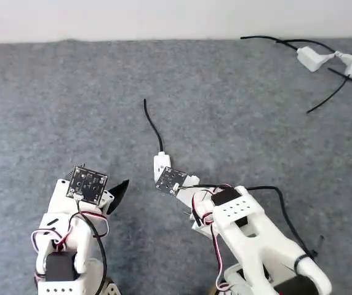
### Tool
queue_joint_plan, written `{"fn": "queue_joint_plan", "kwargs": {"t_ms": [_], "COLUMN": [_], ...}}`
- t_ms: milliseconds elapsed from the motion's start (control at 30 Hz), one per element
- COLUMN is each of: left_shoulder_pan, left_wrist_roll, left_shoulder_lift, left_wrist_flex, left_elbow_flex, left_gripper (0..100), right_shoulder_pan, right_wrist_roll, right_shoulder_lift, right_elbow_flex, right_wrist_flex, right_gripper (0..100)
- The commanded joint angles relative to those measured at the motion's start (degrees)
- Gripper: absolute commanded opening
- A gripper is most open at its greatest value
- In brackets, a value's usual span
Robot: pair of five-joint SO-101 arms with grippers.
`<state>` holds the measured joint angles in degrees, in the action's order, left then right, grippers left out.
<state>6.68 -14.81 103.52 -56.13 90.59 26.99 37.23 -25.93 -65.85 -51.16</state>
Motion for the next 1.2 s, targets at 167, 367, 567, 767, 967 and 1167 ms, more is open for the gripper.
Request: {"fn": "queue_joint_plan", "kwargs": {"t_ms": [167, 367, 567, 767, 967, 1167], "left_shoulder_pan": [-0.3, -0.3, -0.3, -0.3, -0.2, -3.6], "left_wrist_roll": [0.1, 0.1, 0.1, 0.1, 0.6, 3.0], "left_shoulder_lift": [0.8, 0.8, 0.8, 0.8, 0.8, 0.8], "left_wrist_flex": [1.6, 1.7, 1.7, 1.7, 0.9, -7.7], "left_elbow_flex": [-0.6, -0.6, -0.6, -0.6, -2.8, -15.0], "left_gripper": [37, 37, 37, 37, 37, 37], "right_shoulder_pan": [0.5, -1.6, -1.4, 3.3, 11.0, 7.5], "right_wrist_roll": [0.4, -1.0, -0.8, -1.8, -6.6, -4.0], "right_shoulder_lift": [0.6, 0.5, 0.4, -7.2, -23.5, -23.4], "right_elbow_flex": [1.9, 2.0, 2.9, 9.8, 22.2, 25.2], "right_wrist_flex": [-0.2, -0.2, -1.9, -15.3, -32.9, -35.6], "right_gripper": [0.9, 0.9, 0.9, 0.9, 0.9, 0.9]}}
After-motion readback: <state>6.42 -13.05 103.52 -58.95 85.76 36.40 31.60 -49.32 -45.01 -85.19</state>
